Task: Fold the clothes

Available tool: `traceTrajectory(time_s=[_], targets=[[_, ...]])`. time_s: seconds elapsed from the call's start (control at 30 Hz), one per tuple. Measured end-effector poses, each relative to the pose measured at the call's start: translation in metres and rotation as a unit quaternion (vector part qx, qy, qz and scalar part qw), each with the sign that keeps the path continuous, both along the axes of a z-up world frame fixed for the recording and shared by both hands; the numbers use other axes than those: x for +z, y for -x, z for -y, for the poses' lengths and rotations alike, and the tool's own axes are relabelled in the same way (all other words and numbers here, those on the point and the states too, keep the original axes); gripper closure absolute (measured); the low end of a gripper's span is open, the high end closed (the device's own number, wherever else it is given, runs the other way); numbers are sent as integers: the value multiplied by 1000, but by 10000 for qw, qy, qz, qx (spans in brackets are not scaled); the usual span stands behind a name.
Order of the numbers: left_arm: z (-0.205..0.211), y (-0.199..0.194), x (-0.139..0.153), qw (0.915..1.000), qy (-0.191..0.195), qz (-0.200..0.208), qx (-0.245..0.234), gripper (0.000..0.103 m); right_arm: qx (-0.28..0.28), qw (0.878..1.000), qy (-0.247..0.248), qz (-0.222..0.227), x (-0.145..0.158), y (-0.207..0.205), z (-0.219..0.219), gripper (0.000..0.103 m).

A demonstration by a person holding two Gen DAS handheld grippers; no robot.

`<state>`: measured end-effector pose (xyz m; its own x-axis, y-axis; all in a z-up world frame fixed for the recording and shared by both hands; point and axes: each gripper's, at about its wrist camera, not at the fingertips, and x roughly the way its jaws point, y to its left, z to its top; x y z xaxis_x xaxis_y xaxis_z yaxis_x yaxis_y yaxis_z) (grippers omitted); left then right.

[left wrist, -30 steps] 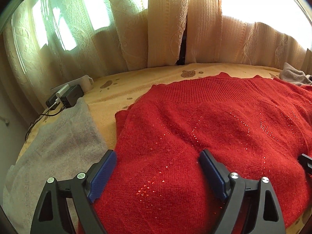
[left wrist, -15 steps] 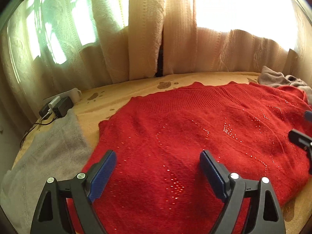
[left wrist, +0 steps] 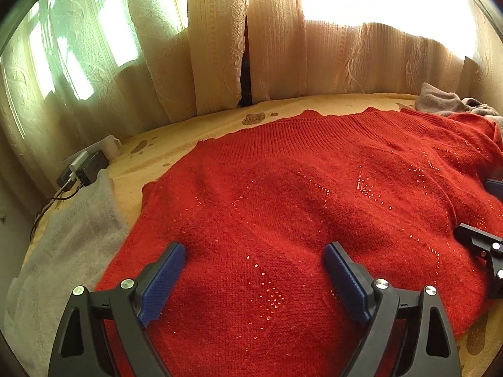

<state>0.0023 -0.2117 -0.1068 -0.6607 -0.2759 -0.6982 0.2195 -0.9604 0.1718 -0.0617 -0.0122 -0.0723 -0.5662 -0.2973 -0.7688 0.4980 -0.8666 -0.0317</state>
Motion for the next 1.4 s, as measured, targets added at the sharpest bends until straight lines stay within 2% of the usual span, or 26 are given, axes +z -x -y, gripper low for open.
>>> traceTrajectory(time_s=[0.1, 0.23, 0.8, 0.93, 1.03, 1.17, 1.27, 1.4], targets=[[4, 1, -1, 9999, -106, 45, 45, 3, 7, 10000, 1, 2, 0, -1, -2, 0], [10, 2, -2, 9996, -278, 69, 60, 2, 5, 10000, -1, 5, 1, -1, -3, 0], [15, 4, -3, 9987, -488, 113, 40, 1, 2, 10000, 9, 20, 1, 0, -1, 0], [26, 4, -2, 9966, -812, 81, -115, 1, 7, 10000, 23, 24, 1, 0, -1, 0], [35, -4, 10, 9939, -1042, 22, -355, 1, 13, 9999, 98, 50, 2, 0, -3, 0], [48, -36, 49, 9862, -1505, -379, -572, 1, 14, 10000, 59, 47, 2, -1, -2, 0], [61, -61, 72, 9816, -1748, -433, -641, 1, -1, 10000, -6, 29, 1, -1, 1, 0], [89, -95, 88, 9785, -1999, -270, -429, 1, -62, 9999, -79, -30, 1, -2, 3, 0]])
